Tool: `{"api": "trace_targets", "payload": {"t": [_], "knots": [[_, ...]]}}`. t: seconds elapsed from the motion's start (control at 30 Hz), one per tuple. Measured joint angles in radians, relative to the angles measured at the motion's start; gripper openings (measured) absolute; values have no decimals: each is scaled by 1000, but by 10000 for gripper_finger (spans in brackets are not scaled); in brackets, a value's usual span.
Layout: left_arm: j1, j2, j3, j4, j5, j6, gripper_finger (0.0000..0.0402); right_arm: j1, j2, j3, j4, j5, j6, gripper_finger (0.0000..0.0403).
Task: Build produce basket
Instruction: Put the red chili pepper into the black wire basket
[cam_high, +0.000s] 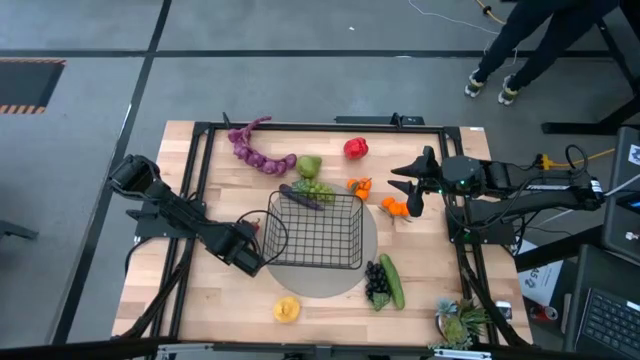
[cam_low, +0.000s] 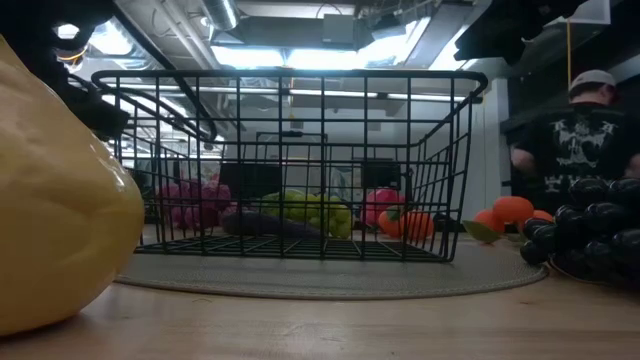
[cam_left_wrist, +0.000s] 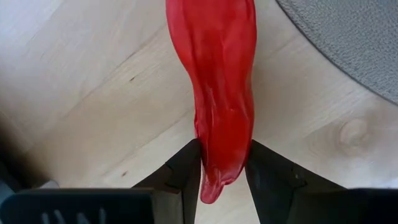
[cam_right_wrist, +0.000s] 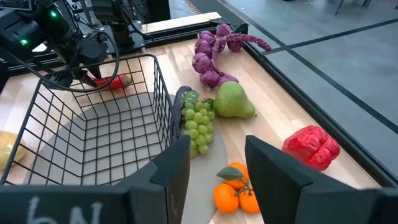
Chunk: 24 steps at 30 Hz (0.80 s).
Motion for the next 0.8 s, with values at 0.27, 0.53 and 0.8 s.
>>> {"api": "trace_targets", "payload": {"t": [0.27,0.53,0.8], "knots": [[0,0,0,9,2,5,81,0,0,0,0,0,-2,155],[-1,-1,0,7,2,47,22,0,0,0,0,0,-2,155],[-1,0,32,-98,11,60,15,0,0,0,0,0,-3,155]]}}
